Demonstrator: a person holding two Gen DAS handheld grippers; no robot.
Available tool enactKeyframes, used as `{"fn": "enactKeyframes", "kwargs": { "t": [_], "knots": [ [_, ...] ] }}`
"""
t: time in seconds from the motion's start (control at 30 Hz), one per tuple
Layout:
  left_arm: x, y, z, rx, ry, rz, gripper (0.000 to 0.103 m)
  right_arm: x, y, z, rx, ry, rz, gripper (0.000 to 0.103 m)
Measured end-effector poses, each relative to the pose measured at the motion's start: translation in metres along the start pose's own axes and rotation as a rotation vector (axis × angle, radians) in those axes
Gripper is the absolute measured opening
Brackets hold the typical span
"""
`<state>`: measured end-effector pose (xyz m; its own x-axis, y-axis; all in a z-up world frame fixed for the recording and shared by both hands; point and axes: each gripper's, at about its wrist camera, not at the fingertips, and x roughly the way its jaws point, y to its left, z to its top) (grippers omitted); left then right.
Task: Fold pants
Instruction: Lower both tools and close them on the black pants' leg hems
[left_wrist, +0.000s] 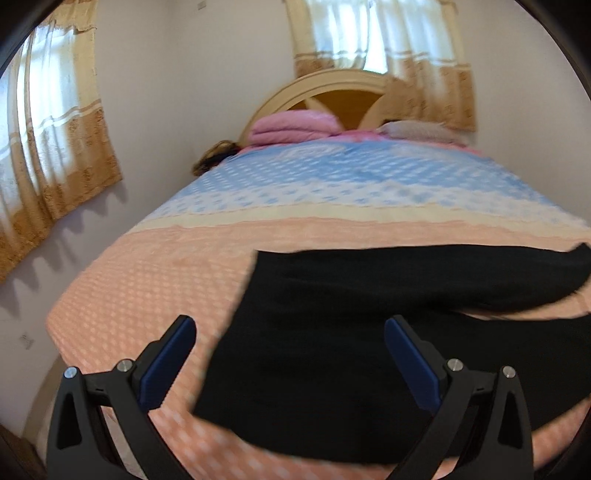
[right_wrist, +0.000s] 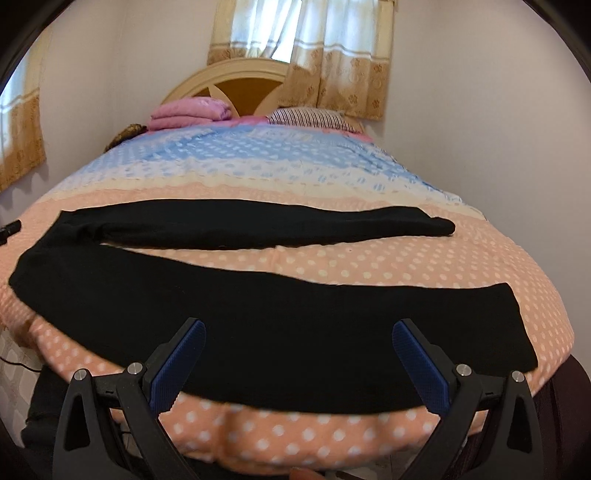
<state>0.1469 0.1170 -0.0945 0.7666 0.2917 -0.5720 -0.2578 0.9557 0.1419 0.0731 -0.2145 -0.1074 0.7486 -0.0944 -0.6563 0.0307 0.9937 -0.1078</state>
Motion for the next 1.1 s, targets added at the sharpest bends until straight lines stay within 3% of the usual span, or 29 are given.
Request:
{"fn": "enactKeyframes", "kwargs": {
  "t": [0.1,0.3,0.47,0.57,0.67,0.73,0.77,0.87,0.93,1.1],
  "knots": [
    [0.035,0.019,0.019,-0.007,0.032,0.019,0.103,0.019,-0.014,0.015,0.002,0.018,-0.01,0.102],
    [0.105,0.034,0.042,-0.033,0.13,-0.03,0.102,0.051,-0.051,0.048,0.044,0.023,-0.034,0.102],
    [0.159,0.04,0.049,-0.033,0.229,-0.072,0.083,0.069,-0.08,0.071,0.063,0.029,-0.08,0.093],
    [0.18,0.042,0.047,-0.045,0.279,-0.098,0.073,0.079,-0.091,0.08,0.066,0.039,-0.094,0.092],
    [0.194,0.046,0.045,-0.067,0.309,-0.117,0.066,0.091,-0.1,0.087,0.062,0.048,-0.105,0.092],
    [0.203,0.047,0.044,-0.077,0.328,-0.148,0.053,0.1,-0.107,0.094,0.069,0.063,-0.098,0.085],
    [0.205,0.046,0.043,-0.075,0.339,-0.163,0.052,0.107,-0.112,0.098,0.079,0.077,-0.094,0.078],
    [0.206,0.043,0.044,-0.062,0.338,-0.18,0.051,0.119,-0.124,0.11,0.11,0.092,-0.093,0.076],
    [0.211,0.043,0.047,-0.06,0.343,-0.207,0.038,0.127,-0.133,0.118,0.12,0.093,-0.111,0.076],
    [0.214,0.042,0.048,-0.051,0.33,-0.224,0.035,0.153,-0.168,0.138,0.202,0.127,-0.13,0.075]
  ]
}}
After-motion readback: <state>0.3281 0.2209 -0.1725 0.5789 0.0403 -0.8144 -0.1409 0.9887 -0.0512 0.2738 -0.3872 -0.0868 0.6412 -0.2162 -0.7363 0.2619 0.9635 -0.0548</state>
